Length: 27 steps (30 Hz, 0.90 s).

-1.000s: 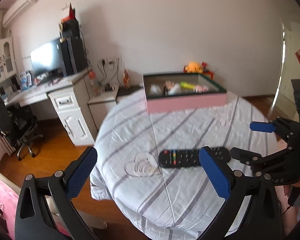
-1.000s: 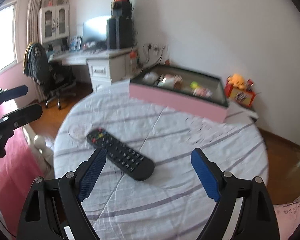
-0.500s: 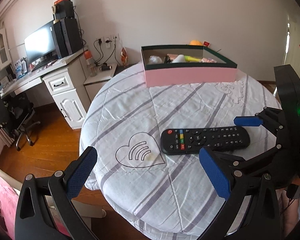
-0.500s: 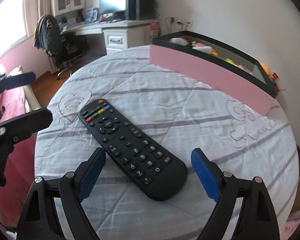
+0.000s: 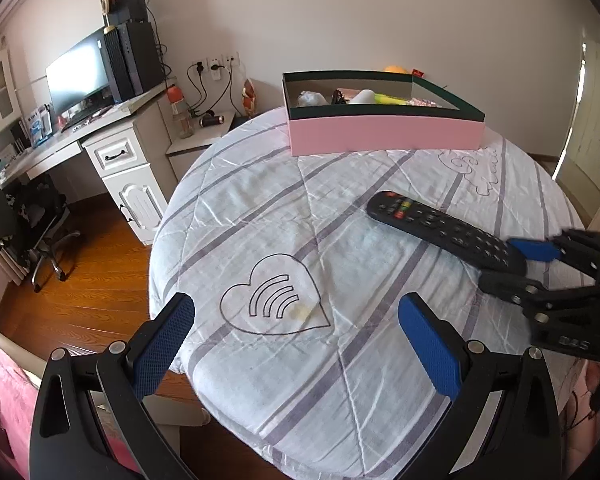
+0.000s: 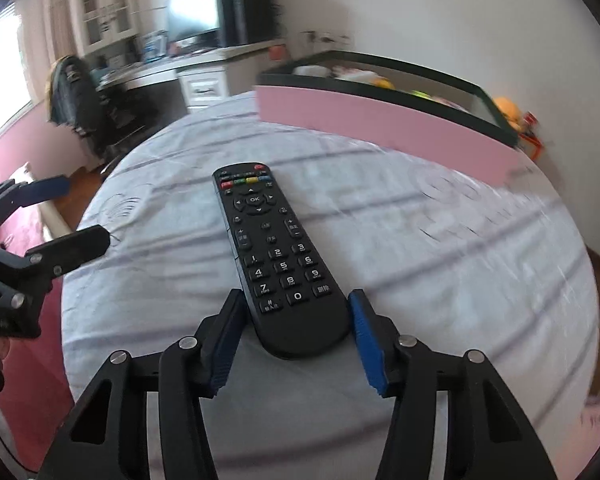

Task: Organize rigid objects
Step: 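Grasp the black TV remote lengthwise with the right gripper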

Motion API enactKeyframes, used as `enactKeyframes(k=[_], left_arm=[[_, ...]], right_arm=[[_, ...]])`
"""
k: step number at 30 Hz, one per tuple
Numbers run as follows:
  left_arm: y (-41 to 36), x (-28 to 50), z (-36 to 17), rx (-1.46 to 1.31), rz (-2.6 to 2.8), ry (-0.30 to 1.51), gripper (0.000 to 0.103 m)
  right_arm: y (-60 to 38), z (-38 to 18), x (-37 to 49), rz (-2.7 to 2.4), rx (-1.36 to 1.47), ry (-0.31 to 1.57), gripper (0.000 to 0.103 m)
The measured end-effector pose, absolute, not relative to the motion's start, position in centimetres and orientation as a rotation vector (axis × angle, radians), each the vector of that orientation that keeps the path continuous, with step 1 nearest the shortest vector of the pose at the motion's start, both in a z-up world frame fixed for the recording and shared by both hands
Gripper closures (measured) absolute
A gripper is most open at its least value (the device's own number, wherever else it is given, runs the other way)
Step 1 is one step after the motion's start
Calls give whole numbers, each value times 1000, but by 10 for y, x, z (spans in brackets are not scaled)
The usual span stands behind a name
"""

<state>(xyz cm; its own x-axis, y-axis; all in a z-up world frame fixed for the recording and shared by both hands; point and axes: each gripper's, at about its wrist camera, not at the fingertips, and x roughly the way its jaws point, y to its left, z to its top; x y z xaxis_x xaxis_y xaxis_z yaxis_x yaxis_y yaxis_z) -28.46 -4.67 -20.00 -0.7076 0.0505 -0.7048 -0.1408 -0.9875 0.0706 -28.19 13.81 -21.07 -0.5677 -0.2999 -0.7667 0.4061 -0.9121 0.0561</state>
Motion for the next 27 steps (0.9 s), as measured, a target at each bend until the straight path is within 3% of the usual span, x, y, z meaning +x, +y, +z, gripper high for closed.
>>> enactKeyframes(k=[14, 19, 27], left_arm=[[-33, -309, -218, -1245, 2776, 144, 0], [-29, -314, -220, -1256, 2772, 151, 0], [-14, -321, -221, -1246, 2741, 181, 0]], right_arm=[[100, -212, -320, -2392, 1191, 321, 42], [116, -212, -315, -2476, 1186, 264, 58], [163, -211, -301, -2599, 1236, 125, 58]])
